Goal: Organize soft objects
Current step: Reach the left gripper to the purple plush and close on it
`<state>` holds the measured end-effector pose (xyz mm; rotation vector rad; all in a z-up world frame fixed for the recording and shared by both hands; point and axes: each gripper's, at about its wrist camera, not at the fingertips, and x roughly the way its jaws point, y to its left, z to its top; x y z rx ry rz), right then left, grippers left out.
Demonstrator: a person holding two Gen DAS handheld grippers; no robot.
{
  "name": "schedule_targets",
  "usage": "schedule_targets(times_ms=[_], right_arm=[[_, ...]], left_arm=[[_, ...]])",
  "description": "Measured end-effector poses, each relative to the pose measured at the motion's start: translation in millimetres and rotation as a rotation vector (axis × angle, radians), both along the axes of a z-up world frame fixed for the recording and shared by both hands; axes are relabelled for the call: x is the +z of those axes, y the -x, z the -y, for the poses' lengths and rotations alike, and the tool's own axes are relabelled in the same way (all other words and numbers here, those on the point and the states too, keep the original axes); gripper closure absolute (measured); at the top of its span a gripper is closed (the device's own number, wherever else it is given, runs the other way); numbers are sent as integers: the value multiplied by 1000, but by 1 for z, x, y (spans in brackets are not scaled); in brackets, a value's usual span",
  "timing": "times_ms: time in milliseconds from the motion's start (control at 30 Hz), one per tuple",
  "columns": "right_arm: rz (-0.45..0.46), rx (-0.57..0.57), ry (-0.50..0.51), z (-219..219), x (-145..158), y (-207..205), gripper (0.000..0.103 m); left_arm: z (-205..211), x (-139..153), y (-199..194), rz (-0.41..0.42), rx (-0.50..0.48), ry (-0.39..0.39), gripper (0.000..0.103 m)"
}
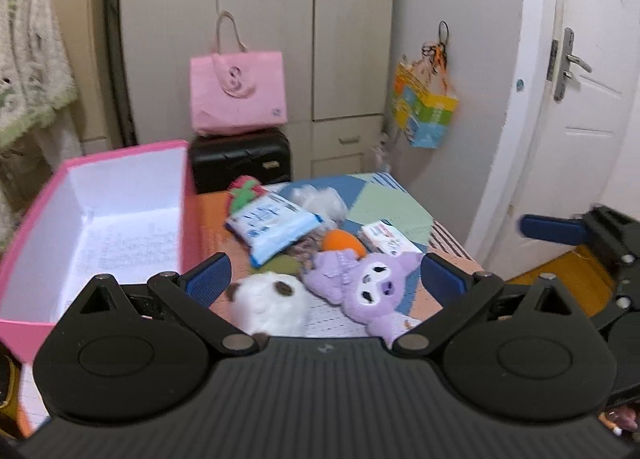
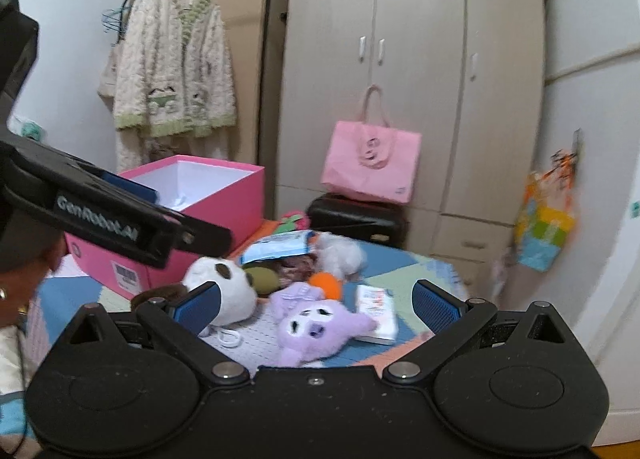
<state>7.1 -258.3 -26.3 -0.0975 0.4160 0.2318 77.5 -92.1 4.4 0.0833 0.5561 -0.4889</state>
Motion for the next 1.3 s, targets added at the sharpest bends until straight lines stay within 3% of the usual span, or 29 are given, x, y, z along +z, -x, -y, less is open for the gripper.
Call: schedule_targets(times_ms=[133, 333, 467, 533, 700, 800, 933, 1233, 1300], right_arm=[[-28, 80, 15, -1, -17, -23, 0], [-67, 149, 71, -2, -47, -53, 0], [-64, 207, 83, 4, -57, -70, 1], [-53, 251, 92, 6, -59, -78, 1], [-110, 329, 169, 3, -70, -102, 1], [-172, 337, 175, 2, -78, -110, 6], [-200, 329, 145, 4, -87, -106, 17], [-209, 198, 23, 13, -93, -99, 19], [-213, 175, -9, 16, -96, -98, 25]], left_arm=[[11, -14, -25, -70, -82, 47, 5], [26, -33, -47, -115, -136, 44, 27], [40, -48, -63, -206, -196, 48, 44], [46, -57, -71, -247, -204, 44, 47], [48, -74, -87, -337, -187, 61, 48], [49, -77, -85, -330, -171, 56, 47], [50, -79, -80, -339, -169, 59, 46], [59, -86, -76, -329, -151, 56, 43], [60, -88, -75, -318, -145, 59, 44]])
